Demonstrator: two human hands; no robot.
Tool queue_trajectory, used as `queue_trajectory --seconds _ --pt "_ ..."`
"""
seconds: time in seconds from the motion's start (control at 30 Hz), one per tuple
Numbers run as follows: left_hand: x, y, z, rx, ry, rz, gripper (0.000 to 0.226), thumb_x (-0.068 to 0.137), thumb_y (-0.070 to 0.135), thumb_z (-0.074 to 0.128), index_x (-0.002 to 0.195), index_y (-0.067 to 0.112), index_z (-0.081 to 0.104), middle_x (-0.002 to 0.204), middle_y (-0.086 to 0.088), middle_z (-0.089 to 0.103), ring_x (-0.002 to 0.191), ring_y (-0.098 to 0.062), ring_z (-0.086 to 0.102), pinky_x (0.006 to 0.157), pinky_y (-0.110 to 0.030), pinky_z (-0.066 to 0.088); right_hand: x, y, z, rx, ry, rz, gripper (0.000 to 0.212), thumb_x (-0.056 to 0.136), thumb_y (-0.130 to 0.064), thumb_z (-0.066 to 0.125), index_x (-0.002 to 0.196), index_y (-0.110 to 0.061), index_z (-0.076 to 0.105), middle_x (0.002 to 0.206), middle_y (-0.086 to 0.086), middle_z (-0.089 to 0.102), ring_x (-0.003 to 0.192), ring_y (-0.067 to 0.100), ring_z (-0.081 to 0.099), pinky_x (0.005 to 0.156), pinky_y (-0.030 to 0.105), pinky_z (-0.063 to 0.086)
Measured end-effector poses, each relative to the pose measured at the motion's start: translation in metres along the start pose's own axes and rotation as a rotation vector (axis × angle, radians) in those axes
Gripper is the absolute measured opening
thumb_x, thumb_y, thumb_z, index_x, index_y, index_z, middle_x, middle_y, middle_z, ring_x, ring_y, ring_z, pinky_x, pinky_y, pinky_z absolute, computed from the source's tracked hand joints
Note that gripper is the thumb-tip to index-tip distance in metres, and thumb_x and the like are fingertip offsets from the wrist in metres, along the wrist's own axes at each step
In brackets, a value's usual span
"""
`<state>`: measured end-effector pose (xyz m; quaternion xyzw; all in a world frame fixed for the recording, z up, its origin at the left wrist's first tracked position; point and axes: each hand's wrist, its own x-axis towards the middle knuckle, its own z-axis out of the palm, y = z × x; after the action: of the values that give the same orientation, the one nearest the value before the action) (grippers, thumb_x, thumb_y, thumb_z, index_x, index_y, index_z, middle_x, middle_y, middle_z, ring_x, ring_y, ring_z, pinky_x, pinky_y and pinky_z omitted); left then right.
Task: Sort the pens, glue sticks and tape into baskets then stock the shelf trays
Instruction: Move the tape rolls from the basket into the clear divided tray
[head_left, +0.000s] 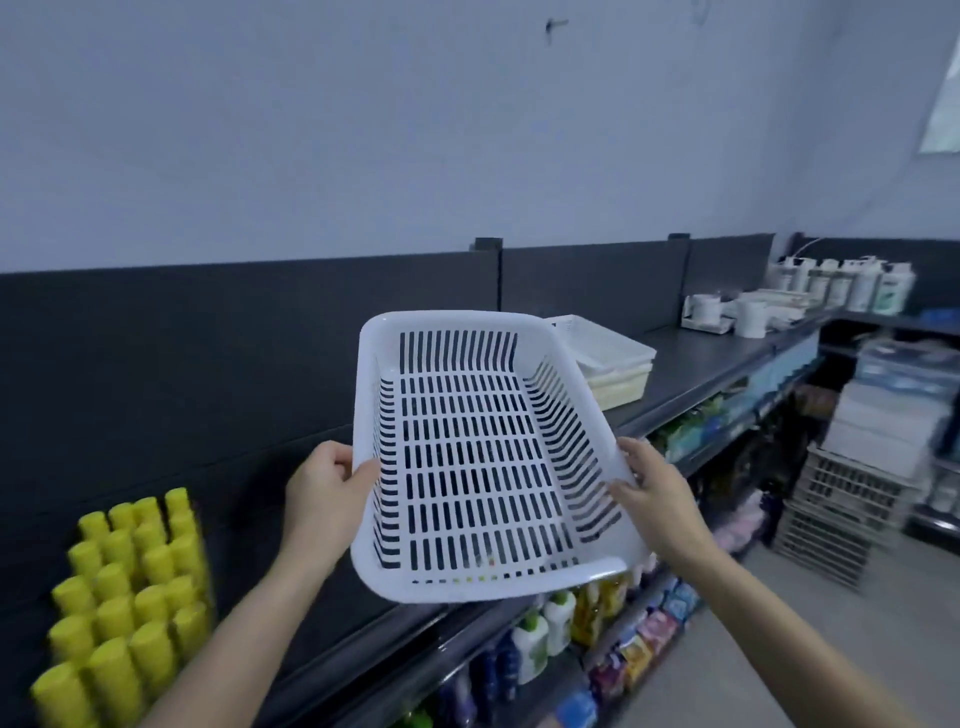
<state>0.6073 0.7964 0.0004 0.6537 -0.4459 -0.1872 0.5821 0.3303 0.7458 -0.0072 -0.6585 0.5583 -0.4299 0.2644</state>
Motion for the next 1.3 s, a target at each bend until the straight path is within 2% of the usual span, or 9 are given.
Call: queue_trajectory --seconds 0.3,0.4,0.53,0.6,0.73,0.9,1.1,1.2,1.3 --pt "0.01 0.06 0.171 -0.044 -0.152 0.066 0.008 0.084 0.016 0.06 0.077 0.014 0.055 0.087 -0.008 0.066 0.085 -0.029 0.064 0.069 -0.039 0.049 0.065 0.074 -0.124 0.037 0.183 0.089 0.04 0.087 0.003 0.049 0.121 -0.016 0.054 0.097 -0.002 0.059 0.089 0.021 0.061 0.08 0.039 0.051" --pt "0.024 0.073 0.227 -0.062 -0.199 0.088 0.009 0.084 0.017 0.06 0.077 0.015 0.055 0.089 -0.008 0.066 0.084 -0.027 0.064 0.067 -0.037 0.049 0.092 0.102 -0.154 0.066 0.246 0.124 0.041 0.086 0.004 0.049 0.123 -0.011 0.055 0.099 0.002 0.061 0.091 0.027 0.062 0.084 0.047 0.053" --pt "0.053 0.091 0.304 -0.106 -0.266 0.122 0.01 0.086 0.019 0.06 0.078 0.015 0.056 0.087 -0.004 0.066 0.08 -0.021 0.064 0.062 -0.03 0.046 0.146 0.128 -0.195 0.093 0.264 0.13 0.034 0.085 0.007 0.048 0.105 -0.019 0.057 0.095 0.005 0.064 0.089 0.032 0.063 0.084 0.052 0.052" --pt "0.076 0.102 0.34 -0.122 -0.275 0.14 0.008 0.087 0.019 0.058 0.082 0.012 0.057 0.086 -0.002 0.065 0.077 -0.018 0.062 0.061 -0.027 0.045 0.182 0.14 -0.211 0.106 0.279 0.131 0.037 0.085 0.007 0.048 0.112 -0.018 0.056 0.1 0.006 0.061 0.094 0.035 0.061 0.089 0.055 0.05" --pt "0.124 0.128 0.411 -0.091 -0.273 0.189 0.009 0.09 0.02 0.054 0.087 0.012 0.055 0.086 0.0 0.062 0.073 -0.012 0.056 0.06 -0.025 0.041 0.263 0.166 -0.243 0.109 0.336 0.155 0.049 0.087 0.003 0.05 0.133 -0.012 0.046 0.124 0.007 0.056 0.105 0.029 0.058 0.094 0.051 0.048" --pt "0.158 0.144 0.485 -0.094 -0.345 0.194 0.012 0.091 0.021 0.053 0.08 0.018 0.049 0.087 -0.003 0.064 0.074 -0.016 0.058 0.058 -0.025 0.041 0.335 0.206 -0.275 0.174 0.376 0.177 0.043 0.088 0.004 0.051 0.129 -0.008 0.05 0.111 0.005 0.057 0.087 0.022 0.057 0.075 0.037 0.046" --pt "0.188 0.145 0.541 -0.098 -0.369 0.141 0.015 0.097 0.026 0.044 0.093 0.015 0.053 0.092 0.0 0.064 0.08 -0.013 0.059 0.066 -0.025 0.045 0.436 0.252 -0.286 0.198 0.287 0.193 0.039 0.088 0.005 0.052 0.126 -0.005 0.054 0.111 0.007 0.057 0.097 0.026 0.055 0.084 0.039 0.044" --pt "0.205 0.137 0.559 -0.014 -0.382 0.13 0.015 0.096 0.028 0.046 0.097 0.019 0.057 0.101 0.005 0.063 0.097 -0.011 0.06 0.075 -0.022 0.046 0.494 0.275 -0.298 0.224 0.232 0.205 0.039 0.087 0.006 0.051 0.126 -0.002 0.055 0.114 0.011 0.058 0.098 0.027 0.054 0.088 0.041 0.044" --pt "0.211 0.118 0.571 0.38 -0.402 0.074 0.033 0.086 0.033 0.062 0.117 0.023 0.055 0.114 0.004 0.059 0.104 -0.011 0.057 0.079 -0.021 0.045 0.551 0.301 -0.302 0.188 0.164 0.186 0.041 0.088 0.006 0.05 0.128 0.0 0.053 0.121 0.016 0.058 0.093 0.026 0.052 0.082 0.038 0.043"
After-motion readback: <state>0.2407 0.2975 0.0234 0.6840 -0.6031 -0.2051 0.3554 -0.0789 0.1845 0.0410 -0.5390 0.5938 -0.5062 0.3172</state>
